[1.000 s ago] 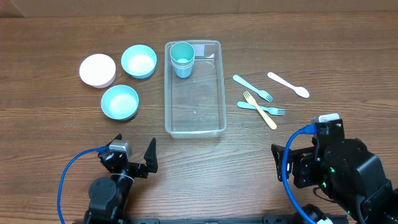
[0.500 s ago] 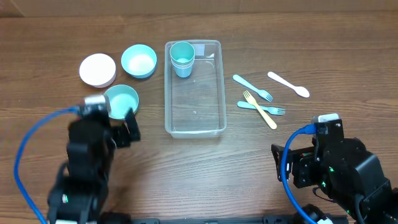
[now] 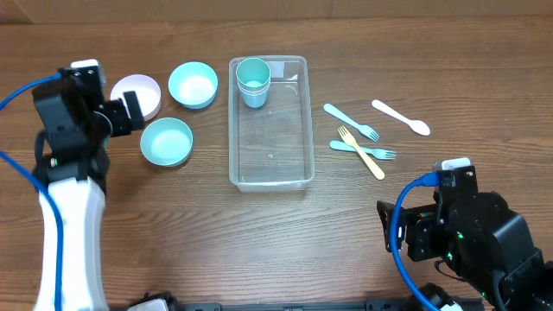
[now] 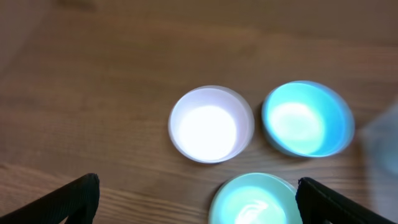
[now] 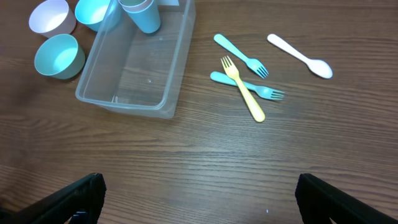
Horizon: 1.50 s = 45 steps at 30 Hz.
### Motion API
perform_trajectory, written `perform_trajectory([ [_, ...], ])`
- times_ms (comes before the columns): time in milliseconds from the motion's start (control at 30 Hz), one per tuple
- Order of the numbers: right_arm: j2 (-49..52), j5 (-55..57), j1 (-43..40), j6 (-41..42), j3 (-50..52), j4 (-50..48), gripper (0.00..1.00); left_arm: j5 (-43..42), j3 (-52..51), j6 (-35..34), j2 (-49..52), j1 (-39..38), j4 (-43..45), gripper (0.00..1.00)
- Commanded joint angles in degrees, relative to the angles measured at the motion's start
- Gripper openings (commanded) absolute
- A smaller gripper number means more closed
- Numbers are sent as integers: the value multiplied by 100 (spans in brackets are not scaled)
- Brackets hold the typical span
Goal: Pack container
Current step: 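Reach the left gripper to the white bowl and grasp its rim, then place the white bowl in the container center with the left gripper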
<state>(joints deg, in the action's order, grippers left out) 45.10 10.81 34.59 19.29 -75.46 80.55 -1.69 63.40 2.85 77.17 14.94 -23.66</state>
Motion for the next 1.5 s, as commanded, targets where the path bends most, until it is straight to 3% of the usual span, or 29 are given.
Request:
perform_trajectory([
  [0, -26, 74, 7, 26, -7, -33, 100, -111, 363, 249, 1117, 254, 315, 100],
  [200, -26, 74, 7, 26, -7, -33, 100, -315, 1823, 225, 3180, 483, 409, 100],
  [400, -26, 74, 7, 26, -7, -33, 100, -734, 2304, 208, 4328, 518, 426, 100],
  [500, -26, 74, 7, 26, -7, -33, 100, -686, 2304, 186, 4597, 514, 426, 93],
  [700, -26, 74, 7, 26, -7, -33, 100, -317, 2304, 188, 4837, 437, 450, 66],
  [733, -26, 74, 7, 26, -7, -33, 100, -232, 2308, 188, 4837, 402, 476, 47],
  [767, -26, 74, 7, 26, -7, -33, 100, -234, 2308, 186, 4837, 380, 490, 23],
  [800, -26, 74, 7, 26, -7, -33, 100, -234, 2310, 170, 4837, 374, 511, 11],
  [867, -26, 74, 7, 26, -7, -33, 100, -236, 2323, 74, 4837, 374, 511, 4],
  [1000, -26, 74, 7, 26, -7, -33, 100, -234, 2660, -299, 4833, 374, 249, 4],
  [1300, -26, 74, 7, 26, -7, -33, 100, -426, 5720, -557, 4430, 321, -2662, 4],
  [1367, -26, 74, 7, 26, -7, -33, 100, -719, 5834, -356, 4052, 129, -3010, 4],
  [1467, -26, 74, 7, 26, -7, -33, 100, -734, 5834, -11, 3499, -741, -3501, 4],
])
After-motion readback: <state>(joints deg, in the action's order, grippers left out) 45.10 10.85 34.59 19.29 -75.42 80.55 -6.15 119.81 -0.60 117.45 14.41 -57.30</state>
